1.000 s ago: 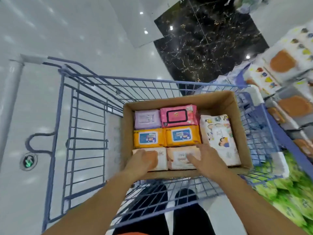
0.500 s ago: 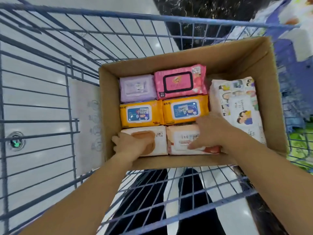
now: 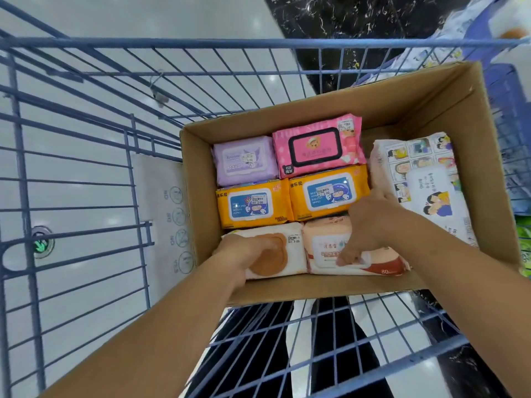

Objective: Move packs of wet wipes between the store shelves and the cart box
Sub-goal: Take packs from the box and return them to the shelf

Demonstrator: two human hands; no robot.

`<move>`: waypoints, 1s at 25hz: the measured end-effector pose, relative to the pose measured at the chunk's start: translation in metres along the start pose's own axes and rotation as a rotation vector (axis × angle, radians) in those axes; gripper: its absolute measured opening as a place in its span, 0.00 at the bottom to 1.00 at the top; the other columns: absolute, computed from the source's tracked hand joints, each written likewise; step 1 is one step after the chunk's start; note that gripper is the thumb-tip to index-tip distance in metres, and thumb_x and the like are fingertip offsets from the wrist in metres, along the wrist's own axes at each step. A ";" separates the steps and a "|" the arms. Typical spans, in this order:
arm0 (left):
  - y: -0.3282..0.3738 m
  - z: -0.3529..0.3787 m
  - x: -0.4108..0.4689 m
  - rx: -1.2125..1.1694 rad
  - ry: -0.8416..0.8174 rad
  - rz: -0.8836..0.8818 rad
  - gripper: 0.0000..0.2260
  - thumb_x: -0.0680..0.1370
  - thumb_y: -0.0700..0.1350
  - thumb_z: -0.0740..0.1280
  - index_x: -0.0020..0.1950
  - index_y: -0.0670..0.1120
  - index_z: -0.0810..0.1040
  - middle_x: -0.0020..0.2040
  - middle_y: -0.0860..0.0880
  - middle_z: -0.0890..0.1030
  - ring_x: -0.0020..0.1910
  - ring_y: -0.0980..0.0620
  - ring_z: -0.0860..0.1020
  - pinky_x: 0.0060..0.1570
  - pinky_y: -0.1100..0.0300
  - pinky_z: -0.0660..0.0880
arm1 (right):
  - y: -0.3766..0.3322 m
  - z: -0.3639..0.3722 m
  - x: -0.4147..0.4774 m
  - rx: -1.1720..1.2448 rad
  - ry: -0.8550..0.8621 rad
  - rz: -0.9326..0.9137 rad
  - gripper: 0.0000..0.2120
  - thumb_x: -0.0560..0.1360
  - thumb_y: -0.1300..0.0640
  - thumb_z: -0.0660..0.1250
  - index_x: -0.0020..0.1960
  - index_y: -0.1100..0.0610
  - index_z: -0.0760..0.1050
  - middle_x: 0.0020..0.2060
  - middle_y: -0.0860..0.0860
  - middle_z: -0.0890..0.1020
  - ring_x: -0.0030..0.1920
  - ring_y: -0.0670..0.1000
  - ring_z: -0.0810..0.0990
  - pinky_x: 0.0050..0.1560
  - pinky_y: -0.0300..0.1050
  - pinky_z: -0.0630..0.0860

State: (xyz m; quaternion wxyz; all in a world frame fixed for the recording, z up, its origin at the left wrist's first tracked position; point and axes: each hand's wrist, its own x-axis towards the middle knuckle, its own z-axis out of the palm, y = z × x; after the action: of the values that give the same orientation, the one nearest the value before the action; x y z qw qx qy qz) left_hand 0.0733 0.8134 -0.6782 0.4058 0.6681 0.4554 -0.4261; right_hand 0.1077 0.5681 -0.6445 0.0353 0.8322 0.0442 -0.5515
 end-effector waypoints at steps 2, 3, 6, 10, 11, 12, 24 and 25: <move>-0.008 0.001 -0.002 0.128 -0.016 -0.002 0.45 0.50 0.59 0.84 0.62 0.46 0.74 0.61 0.49 0.78 0.55 0.49 0.79 0.52 0.54 0.79 | 0.002 -0.001 -0.006 0.044 -0.004 -0.003 0.42 0.56 0.27 0.77 0.58 0.55 0.73 0.56 0.51 0.73 0.57 0.52 0.69 0.53 0.46 0.72; -0.012 0.001 -0.008 0.196 0.005 0.021 0.45 0.53 0.60 0.83 0.63 0.47 0.68 0.63 0.49 0.73 0.57 0.49 0.75 0.53 0.54 0.76 | 0.004 0.000 -0.008 0.085 -0.012 -0.004 0.42 0.55 0.29 0.78 0.58 0.55 0.73 0.56 0.50 0.74 0.54 0.50 0.73 0.51 0.45 0.75; -0.035 0.005 -0.014 0.117 0.005 0.104 0.37 0.65 0.53 0.81 0.61 0.49 0.59 0.63 0.49 0.70 0.56 0.51 0.74 0.53 0.53 0.76 | 0.008 0.000 -0.015 0.182 -0.044 0.001 0.40 0.55 0.32 0.80 0.57 0.54 0.74 0.50 0.49 0.79 0.47 0.50 0.79 0.44 0.44 0.78; -0.043 0.002 -0.013 -0.080 0.042 0.154 0.43 0.67 0.47 0.83 0.69 0.50 0.56 0.58 0.50 0.75 0.55 0.51 0.78 0.53 0.55 0.77 | 0.012 0.000 -0.019 0.182 -0.043 0.008 0.39 0.57 0.33 0.80 0.58 0.54 0.71 0.49 0.48 0.79 0.43 0.50 0.79 0.39 0.44 0.75; -0.042 0.002 -0.010 -0.114 0.024 0.133 0.47 0.65 0.47 0.84 0.73 0.50 0.56 0.59 0.49 0.76 0.56 0.50 0.78 0.57 0.52 0.77 | 0.012 -0.001 -0.021 0.178 -0.037 0.013 0.39 0.57 0.32 0.80 0.57 0.53 0.71 0.49 0.48 0.78 0.43 0.50 0.79 0.38 0.44 0.75; -0.041 0.001 -0.007 -0.137 -0.011 0.111 0.50 0.63 0.47 0.85 0.75 0.48 0.57 0.60 0.48 0.78 0.57 0.48 0.79 0.61 0.49 0.77 | 0.012 -0.001 -0.023 0.165 -0.028 0.016 0.39 0.57 0.32 0.79 0.57 0.53 0.70 0.48 0.47 0.78 0.43 0.50 0.79 0.39 0.45 0.75; -0.036 -0.004 -0.045 -0.074 -0.055 0.367 0.26 0.64 0.48 0.82 0.60 0.51 0.81 0.53 0.51 0.86 0.52 0.49 0.85 0.53 0.50 0.82 | 0.030 0.005 -0.095 0.481 0.219 0.024 0.37 0.58 0.32 0.78 0.55 0.50 0.67 0.47 0.45 0.76 0.46 0.49 0.77 0.44 0.49 0.76; -0.033 -0.015 -0.059 -0.103 -0.076 0.386 0.22 0.66 0.46 0.82 0.59 0.51 0.82 0.52 0.51 0.87 0.51 0.49 0.86 0.53 0.50 0.82 | 0.035 0.004 -0.110 0.630 0.219 0.026 0.35 0.58 0.33 0.80 0.53 0.49 0.67 0.47 0.45 0.77 0.46 0.48 0.78 0.43 0.49 0.78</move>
State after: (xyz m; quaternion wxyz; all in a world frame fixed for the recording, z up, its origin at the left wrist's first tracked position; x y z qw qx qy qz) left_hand 0.0314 0.8205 -0.6236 0.5304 0.7047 0.3247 -0.3414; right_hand 0.0650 0.5286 -0.5442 -0.2217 0.8569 -0.1359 -0.4450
